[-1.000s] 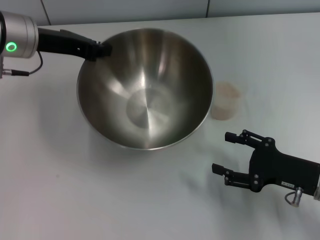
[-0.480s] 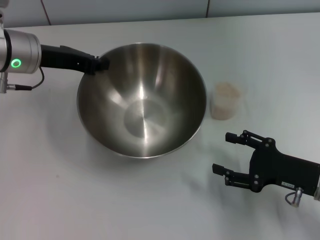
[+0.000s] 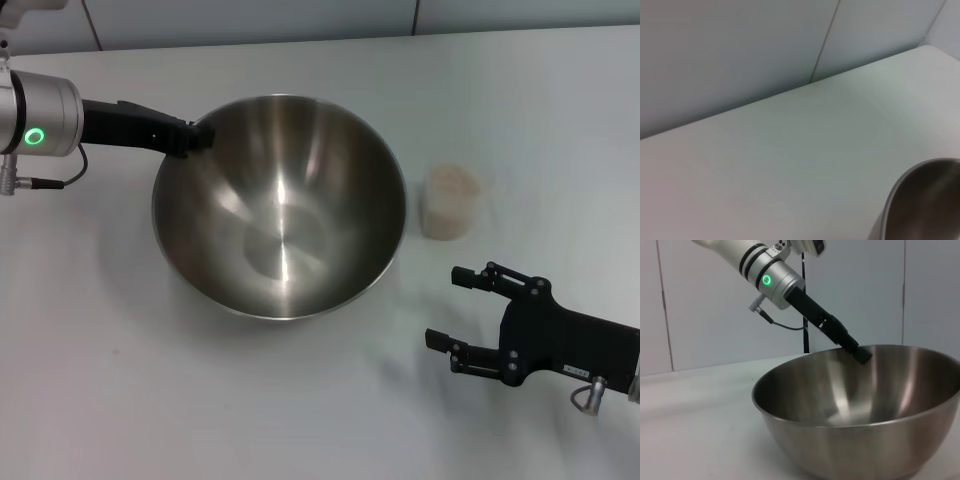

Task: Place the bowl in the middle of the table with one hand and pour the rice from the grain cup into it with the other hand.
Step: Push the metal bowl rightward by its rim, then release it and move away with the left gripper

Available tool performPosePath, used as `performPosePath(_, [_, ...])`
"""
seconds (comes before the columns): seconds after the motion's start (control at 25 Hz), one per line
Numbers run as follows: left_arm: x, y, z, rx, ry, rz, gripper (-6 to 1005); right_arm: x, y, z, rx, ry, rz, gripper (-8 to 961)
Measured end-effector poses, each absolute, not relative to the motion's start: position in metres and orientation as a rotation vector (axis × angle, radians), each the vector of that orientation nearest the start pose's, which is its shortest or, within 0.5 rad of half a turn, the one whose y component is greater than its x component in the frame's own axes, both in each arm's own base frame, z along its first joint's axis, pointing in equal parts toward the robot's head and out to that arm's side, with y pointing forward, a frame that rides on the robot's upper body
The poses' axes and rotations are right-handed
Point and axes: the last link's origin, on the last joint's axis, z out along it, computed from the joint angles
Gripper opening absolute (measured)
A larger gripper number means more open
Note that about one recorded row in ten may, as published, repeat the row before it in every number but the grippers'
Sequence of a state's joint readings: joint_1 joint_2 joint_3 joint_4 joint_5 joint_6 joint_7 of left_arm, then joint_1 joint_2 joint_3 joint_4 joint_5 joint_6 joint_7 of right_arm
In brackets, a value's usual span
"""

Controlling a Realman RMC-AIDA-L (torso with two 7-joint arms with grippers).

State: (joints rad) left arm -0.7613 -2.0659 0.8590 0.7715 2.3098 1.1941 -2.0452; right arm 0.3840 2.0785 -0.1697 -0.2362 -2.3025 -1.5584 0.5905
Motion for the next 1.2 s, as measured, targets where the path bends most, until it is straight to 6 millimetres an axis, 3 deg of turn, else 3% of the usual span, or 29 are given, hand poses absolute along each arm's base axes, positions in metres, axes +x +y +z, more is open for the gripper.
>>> performPosePath(0.92, [-0.2234, 0.4213, -0.0003, -2.499, -1.025, -0.217, 145, 0.3280, 0.2380, -0.0489, -2.547, 0.346, 0.742, 816])
performPosePath(1.2, [-0.2244, 0.4226, 0.0000, -2.479, -1.043, -0.223, 286, 0.3277, 0.2385, -0.0489, -2.548, 0.345, 0.743, 816])
